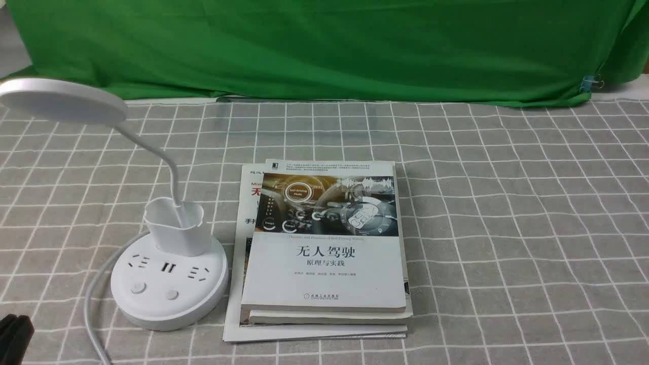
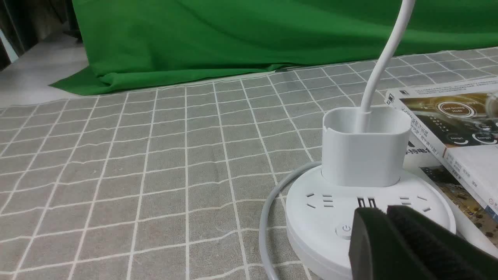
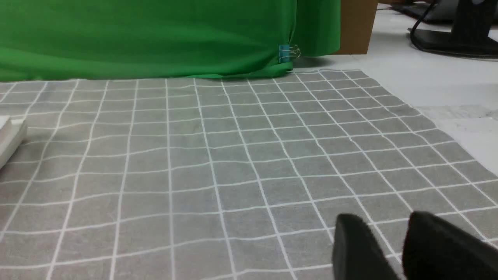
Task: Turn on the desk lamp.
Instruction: Use the left arm to press the button switch on the lamp holder
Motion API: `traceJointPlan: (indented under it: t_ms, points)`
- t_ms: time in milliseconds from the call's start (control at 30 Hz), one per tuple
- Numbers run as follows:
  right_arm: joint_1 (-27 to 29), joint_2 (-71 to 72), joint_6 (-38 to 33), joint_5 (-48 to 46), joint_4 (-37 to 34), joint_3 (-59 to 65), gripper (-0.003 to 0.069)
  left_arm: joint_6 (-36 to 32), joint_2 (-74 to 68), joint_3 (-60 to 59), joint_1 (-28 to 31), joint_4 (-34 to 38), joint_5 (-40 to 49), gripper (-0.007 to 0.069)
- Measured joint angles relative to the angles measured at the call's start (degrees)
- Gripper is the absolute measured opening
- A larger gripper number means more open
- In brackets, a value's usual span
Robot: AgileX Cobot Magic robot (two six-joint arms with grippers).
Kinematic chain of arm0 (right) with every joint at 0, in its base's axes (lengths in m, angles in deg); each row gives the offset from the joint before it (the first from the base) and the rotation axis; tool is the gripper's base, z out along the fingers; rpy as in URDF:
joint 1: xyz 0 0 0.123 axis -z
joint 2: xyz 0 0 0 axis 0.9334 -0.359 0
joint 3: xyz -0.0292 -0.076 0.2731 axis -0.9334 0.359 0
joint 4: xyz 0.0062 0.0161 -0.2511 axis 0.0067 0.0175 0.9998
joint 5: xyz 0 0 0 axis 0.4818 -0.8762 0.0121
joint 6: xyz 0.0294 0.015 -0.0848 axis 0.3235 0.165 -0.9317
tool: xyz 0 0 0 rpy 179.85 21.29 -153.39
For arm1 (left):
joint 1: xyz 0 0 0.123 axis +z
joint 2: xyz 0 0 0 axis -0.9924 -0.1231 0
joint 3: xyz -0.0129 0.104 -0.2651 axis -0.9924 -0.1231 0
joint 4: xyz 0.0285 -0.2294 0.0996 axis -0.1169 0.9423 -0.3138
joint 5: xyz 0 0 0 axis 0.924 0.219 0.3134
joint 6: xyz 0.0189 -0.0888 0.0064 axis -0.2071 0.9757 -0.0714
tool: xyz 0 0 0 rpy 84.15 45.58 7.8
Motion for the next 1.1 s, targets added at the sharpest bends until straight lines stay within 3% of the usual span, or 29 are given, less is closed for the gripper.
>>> traceJointPlan:
  t_ms: [1000, 1100]
  points:
    - [0.00, 0.00, 0.00, 0.00, -0.01, 0.00, 0.0245, 0.00, 0.00, 0.00, 0.00, -2.89, -0.22, 0.0018]
    - [0.00, 0.00, 0.00, 0.00, -0.01, 0.00, 0.0245, 0.00, 0.00, 0.00, 0.00, -3.25, -3.95, 0.0018]
